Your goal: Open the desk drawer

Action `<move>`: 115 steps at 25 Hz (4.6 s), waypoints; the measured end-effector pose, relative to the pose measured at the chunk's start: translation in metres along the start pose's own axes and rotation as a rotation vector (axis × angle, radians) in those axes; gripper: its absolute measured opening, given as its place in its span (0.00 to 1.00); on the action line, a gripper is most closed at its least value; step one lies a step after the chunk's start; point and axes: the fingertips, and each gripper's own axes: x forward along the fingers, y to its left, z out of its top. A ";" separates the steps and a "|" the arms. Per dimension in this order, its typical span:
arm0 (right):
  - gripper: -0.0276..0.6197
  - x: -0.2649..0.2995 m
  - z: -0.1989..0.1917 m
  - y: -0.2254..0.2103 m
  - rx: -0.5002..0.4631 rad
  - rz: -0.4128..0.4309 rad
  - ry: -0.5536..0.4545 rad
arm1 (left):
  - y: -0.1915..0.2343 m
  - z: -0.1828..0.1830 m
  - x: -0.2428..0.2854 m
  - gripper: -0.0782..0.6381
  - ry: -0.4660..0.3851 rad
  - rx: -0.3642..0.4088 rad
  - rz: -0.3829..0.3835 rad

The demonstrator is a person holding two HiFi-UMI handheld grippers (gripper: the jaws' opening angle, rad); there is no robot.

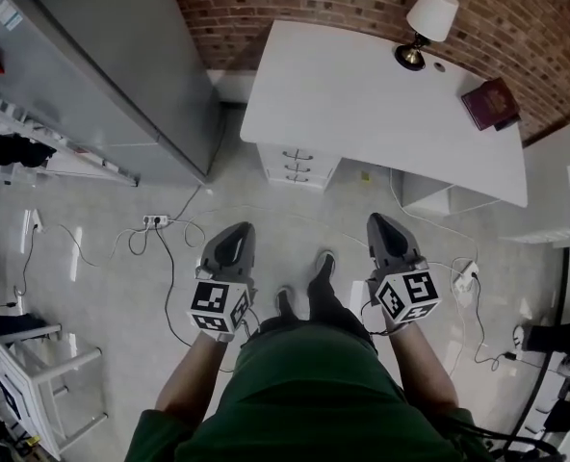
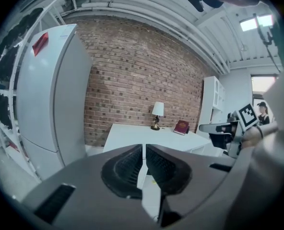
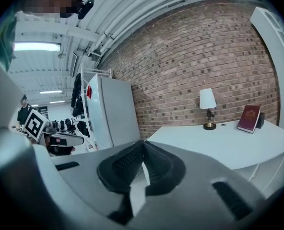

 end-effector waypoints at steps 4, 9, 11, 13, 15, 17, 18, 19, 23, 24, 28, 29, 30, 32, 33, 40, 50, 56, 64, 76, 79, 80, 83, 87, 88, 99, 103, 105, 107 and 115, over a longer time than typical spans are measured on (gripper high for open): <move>0.04 0.033 0.010 -0.023 0.007 0.054 0.003 | -0.004 0.008 0.031 0.13 0.008 -0.059 0.001; 0.04 0.072 0.011 -0.060 0.017 0.113 0.029 | -0.006 0.010 0.087 0.13 -0.031 -0.218 -0.014; 0.04 0.086 0.012 -0.069 0.019 0.142 0.037 | -0.003 0.004 0.106 0.13 -0.029 -0.278 -0.001; 0.04 0.096 0.010 -0.075 0.016 0.171 0.051 | 0.001 -0.007 0.120 0.13 -0.016 -0.348 0.013; 0.04 0.104 0.008 -0.080 0.013 0.190 0.065 | 0.007 -0.019 0.133 0.13 -0.003 -0.419 0.026; 0.04 0.112 0.006 -0.083 0.012 0.204 0.077 | 0.015 -0.027 0.144 0.13 0.010 -0.463 0.040; 0.04 0.116 0.004 -0.084 0.014 0.211 0.083 | 0.018 -0.032 0.149 0.13 0.019 -0.474 0.048; 0.04 0.121 0.002 -0.085 0.017 0.216 0.089 | 0.021 -0.036 0.153 0.13 0.029 -0.482 0.056; 0.04 0.137 -0.011 -0.088 0.021 0.223 0.117 | 0.033 -0.059 0.169 0.13 0.078 -0.512 0.077; 0.04 0.141 -0.015 -0.088 0.016 0.221 0.121 | 0.038 -0.065 0.174 0.13 0.089 -0.521 0.079; 0.04 0.158 -0.026 -0.082 0.001 0.221 0.139 | 0.055 -0.093 0.192 0.13 0.134 -0.556 0.076; 0.04 0.161 -0.028 -0.081 -0.003 0.220 0.145 | 0.059 -0.099 0.198 0.13 0.144 -0.560 0.075; 0.04 0.164 -0.033 -0.082 -0.005 0.218 0.152 | 0.063 -0.104 0.205 0.13 0.149 -0.564 0.074; 0.04 0.170 -0.044 -0.085 0.001 0.209 0.168 | 0.069 -0.111 0.219 0.13 0.141 -0.591 0.065; 0.04 0.173 -0.051 -0.086 0.010 0.205 0.173 | 0.072 -0.117 0.226 0.13 0.128 -0.622 0.055; 0.04 0.187 -0.089 -0.074 0.055 0.193 0.200 | 0.088 -0.177 0.263 0.13 0.113 -0.856 -0.024; 0.04 0.210 -0.143 -0.063 0.094 0.215 0.226 | 0.103 -0.245 0.320 0.33 0.177 -0.923 -0.059; 0.04 0.226 -0.183 -0.048 0.109 0.245 0.253 | 0.108 -0.274 0.351 0.33 0.197 -0.916 -0.097; 0.04 0.229 -0.242 -0.041 0.139 0.245 0.296 | 0.116 -0.298 0.387 0.28 0.152 -0.969 -0.141; 0.04 0.229 -0.287 -0.067 0.189 0.204 0.329 | 0.122 -0.317 0.443 0.26 0.058 -1.129 -0.138; 0.04 0.229 -0.297 -0.070 0.206 0.198 0.337 | 0.127 -0.317 0.450 0.26 0.034 -1.143 -0.140; 0.04 0.227 -0.300 -0.071 0.213 0.194 0.338 | 0.128 -0.316 0.450 0.26 0.021 -1.150 -0.142; 0.04 0.226 -0.305 -0.071 0.231 0.182 0.340 | 0.129 -0.314 0.448 0.23 -0.016 -1.175 -0.153; 0.04 0.229 -0.306 -0.069 0.249 0.179 0.342 | 0.134 -0.315 0.445 0.17 -0.056 -1.226 -0.137; 0.04 0.229 -0.306 -0.069 0.251 0.180 0.345 | 0.135 -0.315 0.445 0.16 -0.069 -1.236 -0.135; 0.04 0.228 -0.308 -0.069 0.239 0.192 0.361 | 0.126 -0.313 0.439 0.16 -0.084 -1.237 -0.125; 0.04 0.226 -0.309 -0.069 0.239 0.196 0.360 | 0.119 -0.320 0.428 0.16 -0.084 -1.254 -0.120; 0.04 0.226 -0.308 -0.066 0.238 0.201 0.361 | 0.118 -0.322 0.421 0.16 -0.084 -1.263 -0.115; 0.04 0.227 -0.304 -0.062 0.234 0.209 0.359 | 0.119 -0.324 0.415 0.15 -0.086 -1.273 -0.110; 0.04 0.229 -0.286 -0.053 0.210 0.227 0.336 | 0.111 -0.342 0.372 0.15 -0.041 -1.275 -0.081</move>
